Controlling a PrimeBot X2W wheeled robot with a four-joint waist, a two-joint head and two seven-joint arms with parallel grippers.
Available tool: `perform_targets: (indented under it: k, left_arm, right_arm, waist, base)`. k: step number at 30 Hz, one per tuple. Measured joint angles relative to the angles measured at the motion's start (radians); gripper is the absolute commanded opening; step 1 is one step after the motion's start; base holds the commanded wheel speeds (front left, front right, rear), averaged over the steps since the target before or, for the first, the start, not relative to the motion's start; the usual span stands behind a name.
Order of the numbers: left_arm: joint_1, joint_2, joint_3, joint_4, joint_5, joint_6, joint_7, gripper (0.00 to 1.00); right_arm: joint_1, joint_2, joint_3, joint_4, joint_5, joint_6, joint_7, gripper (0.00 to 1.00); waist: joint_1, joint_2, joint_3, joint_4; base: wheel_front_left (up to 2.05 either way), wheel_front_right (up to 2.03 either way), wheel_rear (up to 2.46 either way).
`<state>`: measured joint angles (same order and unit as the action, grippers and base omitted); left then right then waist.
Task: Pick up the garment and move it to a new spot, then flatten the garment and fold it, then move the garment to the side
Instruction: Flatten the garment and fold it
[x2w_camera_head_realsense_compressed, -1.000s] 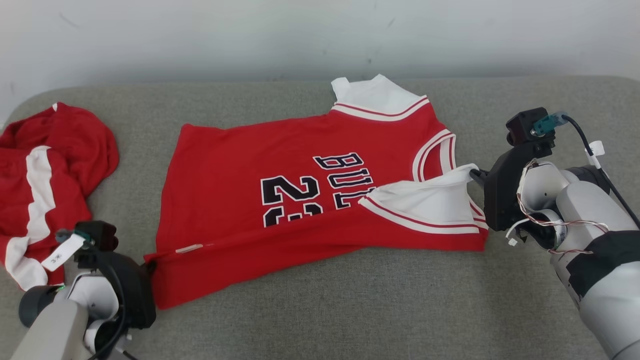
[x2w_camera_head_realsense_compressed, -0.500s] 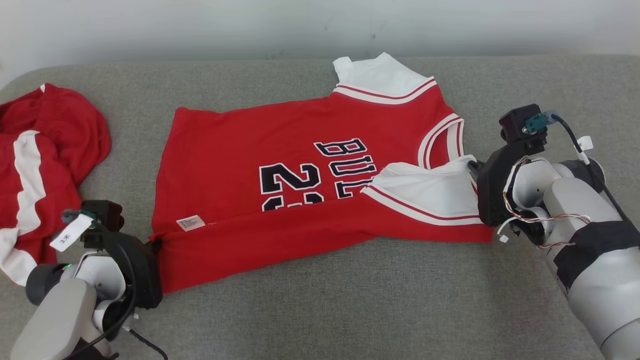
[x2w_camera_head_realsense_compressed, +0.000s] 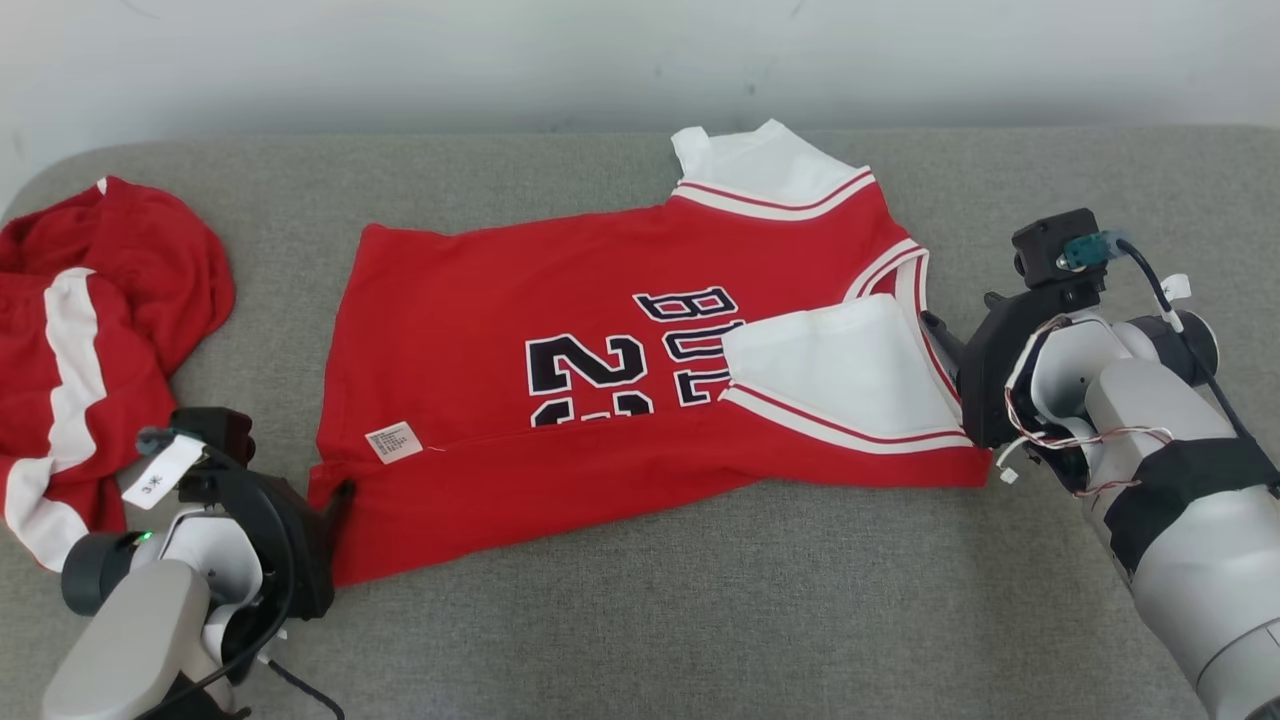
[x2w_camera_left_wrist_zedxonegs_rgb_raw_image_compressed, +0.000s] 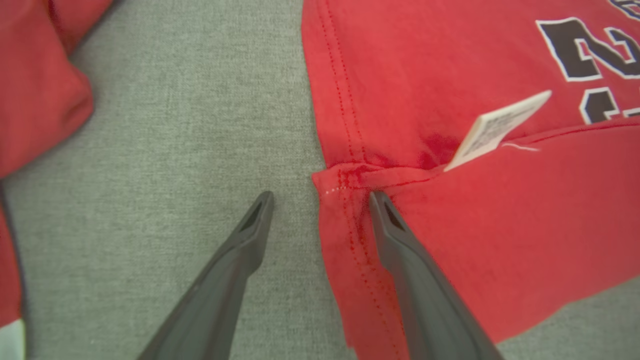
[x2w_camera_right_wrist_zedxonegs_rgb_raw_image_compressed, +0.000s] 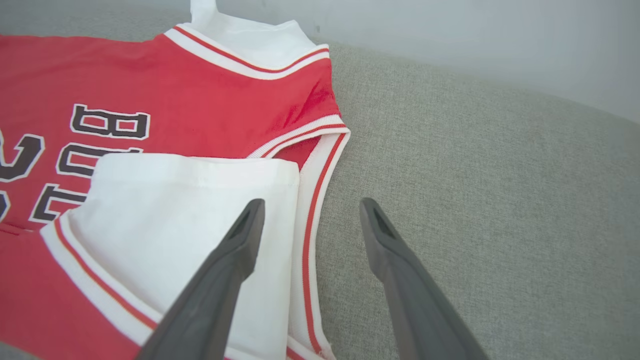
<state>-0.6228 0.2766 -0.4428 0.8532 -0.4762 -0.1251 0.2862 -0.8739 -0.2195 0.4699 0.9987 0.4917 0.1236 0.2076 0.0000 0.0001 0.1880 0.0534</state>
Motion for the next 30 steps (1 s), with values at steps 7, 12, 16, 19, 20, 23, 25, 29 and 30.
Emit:
perform_targets:
  k: [7, 12, 16, 19, 20, 23, 25, 29, 30]
  left_arm:
    - [0.07, -0.011, 0.002, 0.009, 0.001, 0.001, -0.093, 1.0]
    - [0.15, -0.021, 0.008, -0.031, 0.005, 0.033, -0.19, 1.0]
    - [0.209, -0.039, 0.005, -0.078, 0.014, 0.065, -0.266, 1.0]
    - [0.244, -0.053, 0.002, -0.113, 0.025, 0.087, -0.312, 1.0]
    - [0.255, -0.054, 0.002, -0.126, 0.027, 0.091, -0.328, 1.0]
    - [0.281, -0.051, 0.009, -0.148, 0.026, 0.107, -0.365, 1.0]
    - [0.3, -0.046, 0.012, -0.159, 0.027, 0.114, -0.382, 1.0]
    - [0.316, -0.056, 0.007, -0.174, 0.026, 0.116, -0.398, 1.0]
    - [0.316, -0.059, 0.005, -0.178, 0.026, 0.116, -0.403, 1.0]
  right_arm:
    - [0.072, -0.028, 0.024, -0.001, 0.0, 0.001, -0.117, 1.0]
    - [0.182, -0.053, 0.031, -0.016, 0.001, 0.001, -0.201, 1.0]
    - [0.25, -0.065, 0.025, -0.048, 0.011, 0.001, -0.273, 1.0]
    - [0.307, -0.076, 0.02, -0.067, 0.012, 0.001, -0.323, 1.0]
    - [0.324, -0.077, 0.017, -0.071, 0.012, 0.001, -0.337, 1.0]
    - [0.357, -0.075, 0.017, -0.095, 0.017, 0.001, -0.371, 1.0]
    - [0.363, -0.068, 0.021, -0.107, 0.017, 0.001, -0.386, 1.0]
    - [0.388, -0.065, 0.022, -0.12, 0.017, 0.0, -0.401, 1.0]
    - [0.395, -0.065, 0.024, -0.12, 0.017, 0.0, -0.401, 1.0]
  waist:
    - [0.0, 0.0, -0.049, 0.009]
    - [-0.0001, 0.0, -0.087, 0.018]
    - [-0.0001, -0.0001, -0.107, 0.029]
    - [-0.0001, -0.0001, -0.116, 0.039]
    - [-0.0001, -0.0001, -0.119, 0.042]
    - [-0.0001, -0.0002, -0.125, 0.047]
    - [-0.0002, -0.0002, -0.125, 0.044]
    - [-0.0001, -0.0002, -0.122, 0.038]
    - [-0.0001, -0.0002, -0.121, 0.038]
  base:
    - [0.0, 0.0, 0.0]
    - [0.0, 0.0, 0.0]
    - [0.0, 0.0, 0.0]
    - [0.0, 0.0, 0.0]
    - [0.0, 0.0, 0.0]
    - [0.0, 0.0, 0.0]
    - [0.0, 0.0, 0.0]
    - [0.0, 0.0, 0.0]
    - [0.0, 0.0, 0.0]
